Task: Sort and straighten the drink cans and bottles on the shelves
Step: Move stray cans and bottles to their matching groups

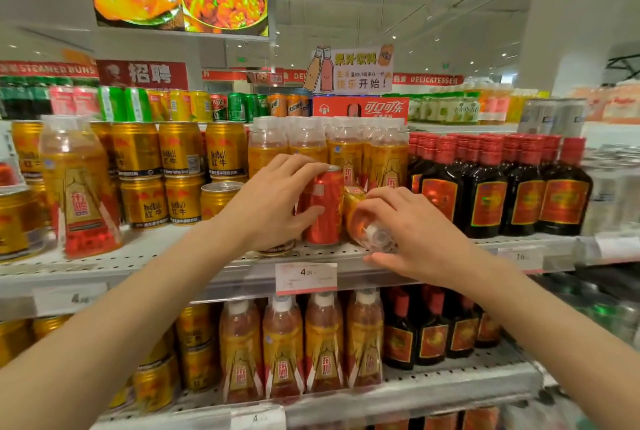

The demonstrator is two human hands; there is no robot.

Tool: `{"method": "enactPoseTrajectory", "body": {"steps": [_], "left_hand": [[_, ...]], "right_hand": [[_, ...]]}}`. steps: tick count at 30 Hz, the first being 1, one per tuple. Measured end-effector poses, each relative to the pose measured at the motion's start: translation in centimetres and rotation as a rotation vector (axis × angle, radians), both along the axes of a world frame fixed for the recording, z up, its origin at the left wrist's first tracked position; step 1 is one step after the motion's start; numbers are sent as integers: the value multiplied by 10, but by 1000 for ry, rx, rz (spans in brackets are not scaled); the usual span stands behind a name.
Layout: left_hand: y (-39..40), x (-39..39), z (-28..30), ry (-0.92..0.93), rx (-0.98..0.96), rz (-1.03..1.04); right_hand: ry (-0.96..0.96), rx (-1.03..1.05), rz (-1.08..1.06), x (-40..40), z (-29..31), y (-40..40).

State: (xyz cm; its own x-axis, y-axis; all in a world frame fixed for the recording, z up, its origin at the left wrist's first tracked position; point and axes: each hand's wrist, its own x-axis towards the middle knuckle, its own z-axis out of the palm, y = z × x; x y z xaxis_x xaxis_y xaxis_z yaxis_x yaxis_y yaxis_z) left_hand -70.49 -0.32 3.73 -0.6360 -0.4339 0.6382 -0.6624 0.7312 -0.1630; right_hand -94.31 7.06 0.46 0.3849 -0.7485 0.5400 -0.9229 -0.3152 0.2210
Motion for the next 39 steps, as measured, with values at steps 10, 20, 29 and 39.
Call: {"method": "enactPoseTrajectory", "body": {"steps": [10, 20, 29, 39], "left_hand": [[-6, -6, -2, 140, 49, -23], [-7, -8, -4, 174, 66, 23], [-5, -8, -4, 182, 102, 23], [-9, -9, -7, 178, 78, 27]], "right_hand": [[-495, -32, 173, -9, 31, -12], [-823, -86, 187, 8, 66, -58], [-709, 17, 50, 17, 83, -88], [-631, -80, -82, 13, 84, -85]]}}
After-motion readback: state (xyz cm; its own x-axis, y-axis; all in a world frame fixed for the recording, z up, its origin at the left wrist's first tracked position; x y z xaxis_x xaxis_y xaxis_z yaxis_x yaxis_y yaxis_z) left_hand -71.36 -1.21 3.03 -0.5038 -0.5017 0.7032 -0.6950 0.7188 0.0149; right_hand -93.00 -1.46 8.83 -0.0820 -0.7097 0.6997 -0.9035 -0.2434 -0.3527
